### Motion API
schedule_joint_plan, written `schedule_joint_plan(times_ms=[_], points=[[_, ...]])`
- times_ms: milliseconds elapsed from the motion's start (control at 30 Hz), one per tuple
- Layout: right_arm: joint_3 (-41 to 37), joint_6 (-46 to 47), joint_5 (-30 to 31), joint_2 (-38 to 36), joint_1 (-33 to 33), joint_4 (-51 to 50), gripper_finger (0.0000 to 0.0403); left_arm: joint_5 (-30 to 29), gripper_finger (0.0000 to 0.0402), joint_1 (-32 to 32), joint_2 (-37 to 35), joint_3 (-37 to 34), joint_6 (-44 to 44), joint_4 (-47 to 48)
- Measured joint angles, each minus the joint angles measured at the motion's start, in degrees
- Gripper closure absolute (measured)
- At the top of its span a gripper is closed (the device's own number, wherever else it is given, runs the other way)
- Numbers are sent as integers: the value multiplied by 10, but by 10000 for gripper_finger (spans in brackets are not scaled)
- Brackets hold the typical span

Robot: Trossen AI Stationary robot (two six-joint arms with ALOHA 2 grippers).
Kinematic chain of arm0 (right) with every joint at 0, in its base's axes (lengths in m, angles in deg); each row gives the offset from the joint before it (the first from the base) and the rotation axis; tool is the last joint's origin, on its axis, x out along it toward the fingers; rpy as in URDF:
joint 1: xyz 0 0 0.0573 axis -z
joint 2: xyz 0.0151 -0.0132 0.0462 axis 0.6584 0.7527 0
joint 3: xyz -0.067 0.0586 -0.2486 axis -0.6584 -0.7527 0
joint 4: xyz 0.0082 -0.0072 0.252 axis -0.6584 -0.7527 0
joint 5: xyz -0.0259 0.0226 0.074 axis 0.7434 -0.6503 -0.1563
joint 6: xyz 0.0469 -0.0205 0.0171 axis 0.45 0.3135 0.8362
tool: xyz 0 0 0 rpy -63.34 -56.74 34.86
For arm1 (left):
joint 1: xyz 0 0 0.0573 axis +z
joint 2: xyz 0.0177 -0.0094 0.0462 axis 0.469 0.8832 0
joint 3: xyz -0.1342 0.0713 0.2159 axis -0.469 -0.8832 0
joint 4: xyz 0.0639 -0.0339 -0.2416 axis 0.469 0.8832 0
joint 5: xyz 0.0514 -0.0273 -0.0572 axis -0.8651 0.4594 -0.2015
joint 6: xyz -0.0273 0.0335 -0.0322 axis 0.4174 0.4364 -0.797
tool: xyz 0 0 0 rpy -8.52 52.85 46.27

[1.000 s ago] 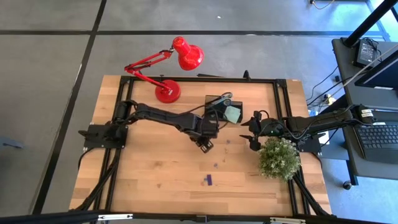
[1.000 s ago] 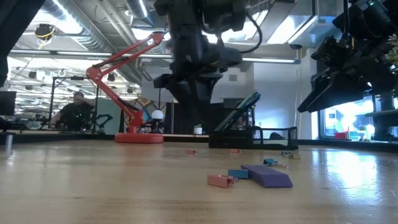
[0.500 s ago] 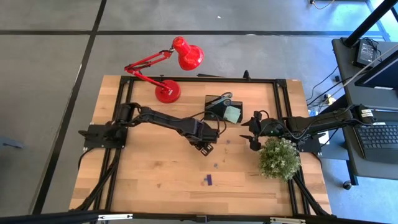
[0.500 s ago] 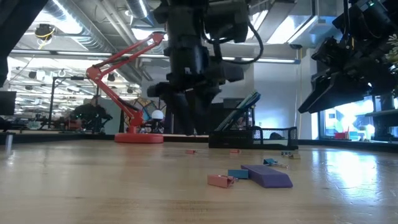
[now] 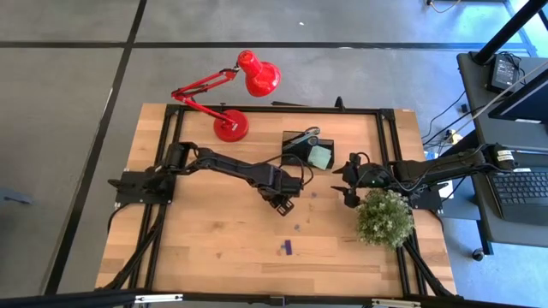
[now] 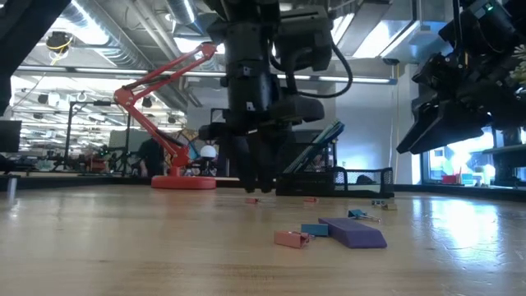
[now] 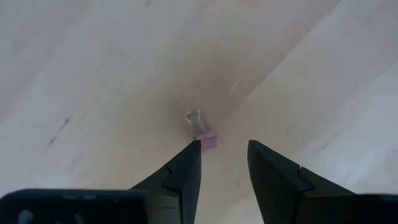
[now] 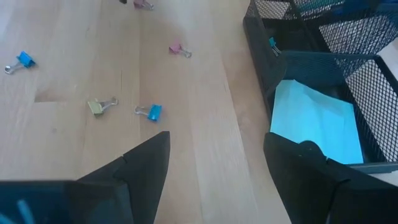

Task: Pick and place office supplies into organizer
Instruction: Put the pink binder clip into the black desk organizer

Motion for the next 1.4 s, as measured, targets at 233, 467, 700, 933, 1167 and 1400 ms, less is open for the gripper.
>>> schedule_joint_plan(times_ms=[233,467,700,933,1167,1400], points=[[0,-1,0,1,0,-3,140,12,238,0,0,0,2,0],[0,-1,0,1,0,-4,140,-5,222,6,0,0,-13,4],[0,-2,0,1,0,-4,140,3,229,6,7,0,-33,15],[0,-2,0,1,0,-6,140,11,236,9,24,2,-33,9],[0,0,0,1,0,-7,140,20,256,20,26,2,-34,9],[0,-1,0,1,0,-8,140,20,288,24,27,1,-20,12]])
